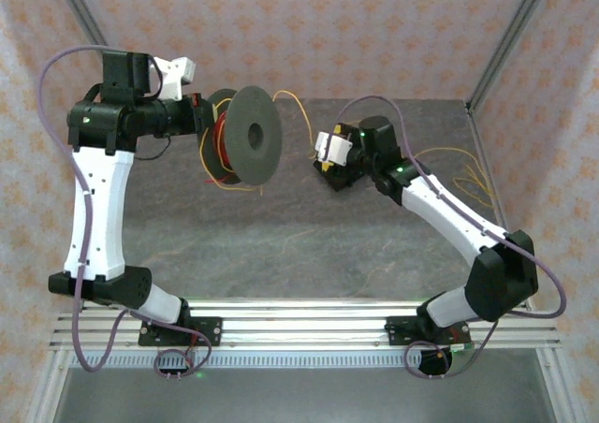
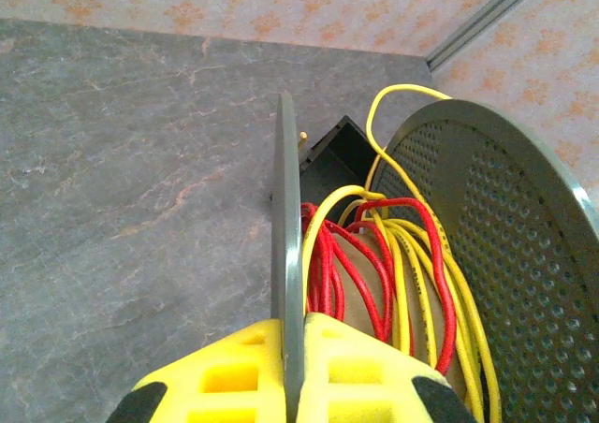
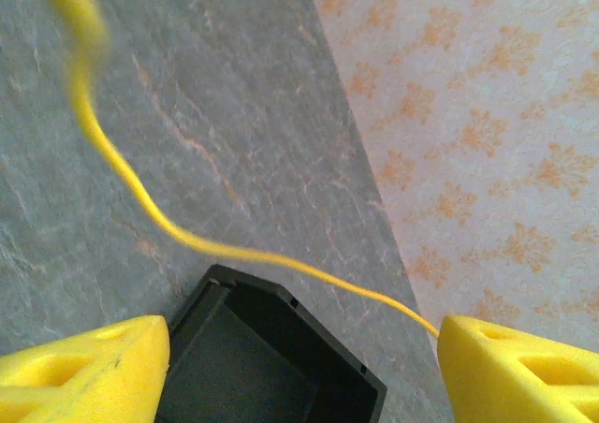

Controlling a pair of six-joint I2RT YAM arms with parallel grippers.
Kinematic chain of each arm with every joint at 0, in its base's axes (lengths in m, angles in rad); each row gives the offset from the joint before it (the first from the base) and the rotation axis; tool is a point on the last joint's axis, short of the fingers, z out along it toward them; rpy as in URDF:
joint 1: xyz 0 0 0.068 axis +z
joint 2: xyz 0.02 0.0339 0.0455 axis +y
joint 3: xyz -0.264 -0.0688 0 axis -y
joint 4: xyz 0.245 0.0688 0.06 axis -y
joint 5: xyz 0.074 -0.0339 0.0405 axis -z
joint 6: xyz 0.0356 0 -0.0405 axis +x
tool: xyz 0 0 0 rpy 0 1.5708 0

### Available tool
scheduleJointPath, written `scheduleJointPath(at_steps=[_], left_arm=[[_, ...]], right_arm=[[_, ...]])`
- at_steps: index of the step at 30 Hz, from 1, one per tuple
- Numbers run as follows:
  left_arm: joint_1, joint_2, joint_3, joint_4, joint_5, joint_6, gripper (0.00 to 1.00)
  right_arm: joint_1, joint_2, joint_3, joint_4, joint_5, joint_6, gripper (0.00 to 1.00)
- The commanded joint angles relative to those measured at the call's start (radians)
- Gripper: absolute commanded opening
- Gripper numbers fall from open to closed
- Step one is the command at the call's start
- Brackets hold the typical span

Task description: Wrap the cables

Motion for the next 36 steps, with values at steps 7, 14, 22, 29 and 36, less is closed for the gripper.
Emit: scheduleJointPath(at_steps=[7, 14, 22, 29, 36], left_arm=[[0.018, -0.099, -0.014, 0.057, 0.065, -0.030, 0.00], [0.018, -0.109, -0.021, 0.057, 0.068, -0.027, 0.00], [0.018, -0.104, -0.013, 0.068, 0.077, -0.041, 0.00], [0.020, -0.100, 0.005, 0.082, 0.085, -0.052, 0.00], [0.024, -0.093, 0.009, 0.080, 0.081, -0.052, 0.00]], right_arm=[[-0.045, 0.015, 0.087, 0.006, 0.058, -0.103, 0.78], [-0.104, 0.025, 0.144, -0.042, 0.049, -0.030, 0.77], [-0.130, 0.072, 0.216, -0.198, 0.041, 0.011, 0.51], [-0.134, 0.111, 0.262, -0.292, 0.031, 0.016, 0.58], [-0.142, 0.124, 0.296, -0.340, 0.012, 0.045, 0.25]])
